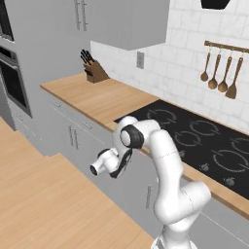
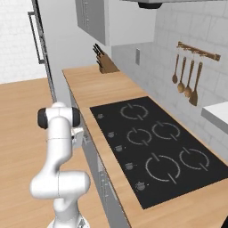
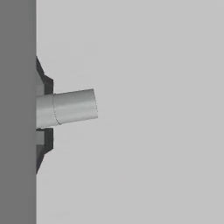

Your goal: Take a straw from the drawer in front and place it inside the glass cup on the dining counter.

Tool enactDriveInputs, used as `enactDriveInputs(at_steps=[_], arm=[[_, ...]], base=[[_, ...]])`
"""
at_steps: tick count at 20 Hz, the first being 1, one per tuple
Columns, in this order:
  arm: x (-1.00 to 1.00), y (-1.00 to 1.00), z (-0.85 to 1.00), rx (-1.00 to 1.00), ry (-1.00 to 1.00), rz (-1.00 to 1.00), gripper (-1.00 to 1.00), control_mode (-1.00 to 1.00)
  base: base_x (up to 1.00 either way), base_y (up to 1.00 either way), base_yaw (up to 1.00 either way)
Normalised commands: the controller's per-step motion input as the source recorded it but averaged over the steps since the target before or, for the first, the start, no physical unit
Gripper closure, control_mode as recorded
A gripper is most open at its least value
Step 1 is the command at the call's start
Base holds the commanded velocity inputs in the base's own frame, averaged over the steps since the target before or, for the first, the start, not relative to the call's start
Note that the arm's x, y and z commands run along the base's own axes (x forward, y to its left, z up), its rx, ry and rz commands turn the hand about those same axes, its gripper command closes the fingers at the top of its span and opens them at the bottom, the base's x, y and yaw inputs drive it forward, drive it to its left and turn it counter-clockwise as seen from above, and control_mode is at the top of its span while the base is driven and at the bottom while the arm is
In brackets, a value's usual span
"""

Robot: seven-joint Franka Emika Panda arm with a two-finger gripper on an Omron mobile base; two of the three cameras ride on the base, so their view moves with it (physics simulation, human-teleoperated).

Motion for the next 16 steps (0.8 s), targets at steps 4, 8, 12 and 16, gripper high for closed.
enactDriveInputs(at_steps=[4, 8, 12, 16], arm=[[-0.66, 0.9, 0.0, 0.06, 0.0, 0.0, 1.0, -1.0], [-0.69, 1.0, 0.0, 0.05, 0.0, 0.01, 1.0, -1.0], [-0.64, 1.0, 0.0, 0.03, 0.02, 0.02, 1.0, -1.0], [-0.59, 1.0, 0.0, 0.04, 0.05, 0.02, 1.0, -1.0]], base=[[0.0, 0.0, 0.0], [0.0, 0.0, 0.0], [0.0, 0.0, 0.0], [0.0, 0.0, 0.0]])
